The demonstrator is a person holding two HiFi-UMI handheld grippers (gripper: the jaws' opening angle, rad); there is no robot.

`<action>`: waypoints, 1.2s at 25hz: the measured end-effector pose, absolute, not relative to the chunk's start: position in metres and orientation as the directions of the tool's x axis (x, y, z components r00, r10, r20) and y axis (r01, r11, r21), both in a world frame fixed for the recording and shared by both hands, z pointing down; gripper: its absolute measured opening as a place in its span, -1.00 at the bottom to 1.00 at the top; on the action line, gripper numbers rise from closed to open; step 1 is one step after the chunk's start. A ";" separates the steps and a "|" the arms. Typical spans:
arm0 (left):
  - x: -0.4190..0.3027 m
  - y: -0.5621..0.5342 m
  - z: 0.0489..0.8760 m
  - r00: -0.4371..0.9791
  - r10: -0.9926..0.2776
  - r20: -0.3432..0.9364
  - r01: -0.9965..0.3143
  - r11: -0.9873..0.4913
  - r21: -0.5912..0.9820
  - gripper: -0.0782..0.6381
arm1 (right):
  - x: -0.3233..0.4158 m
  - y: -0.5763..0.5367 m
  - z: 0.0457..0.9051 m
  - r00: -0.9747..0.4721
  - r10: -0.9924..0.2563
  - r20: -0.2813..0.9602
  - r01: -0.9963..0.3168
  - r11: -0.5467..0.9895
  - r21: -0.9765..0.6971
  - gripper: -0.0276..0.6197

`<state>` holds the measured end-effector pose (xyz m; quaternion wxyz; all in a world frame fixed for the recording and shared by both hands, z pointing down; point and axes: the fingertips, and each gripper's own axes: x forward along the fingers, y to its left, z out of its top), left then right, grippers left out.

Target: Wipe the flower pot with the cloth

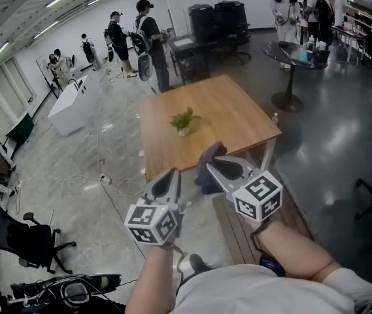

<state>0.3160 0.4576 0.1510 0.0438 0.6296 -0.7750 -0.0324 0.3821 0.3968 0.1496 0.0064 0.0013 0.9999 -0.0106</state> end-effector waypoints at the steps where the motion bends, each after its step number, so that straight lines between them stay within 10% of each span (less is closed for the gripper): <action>1: 0.316 0.457 0.151 -0.203 -0.979 0.026 -0.973 0.205 0.105 -0.76 | 0.382 0.396 0.150 -1.000 0.002 -0.012 0.002 1.000 -0.021 -0.78; 30: 0.129 0.428 0.194 -0.117 -0.990 0.079 -0.981 0.128 0.148 -0.76 | 0.197 0.362 0.204 -0.996 -0.057 0.066 -0.063 0.994 -0.093 -0.78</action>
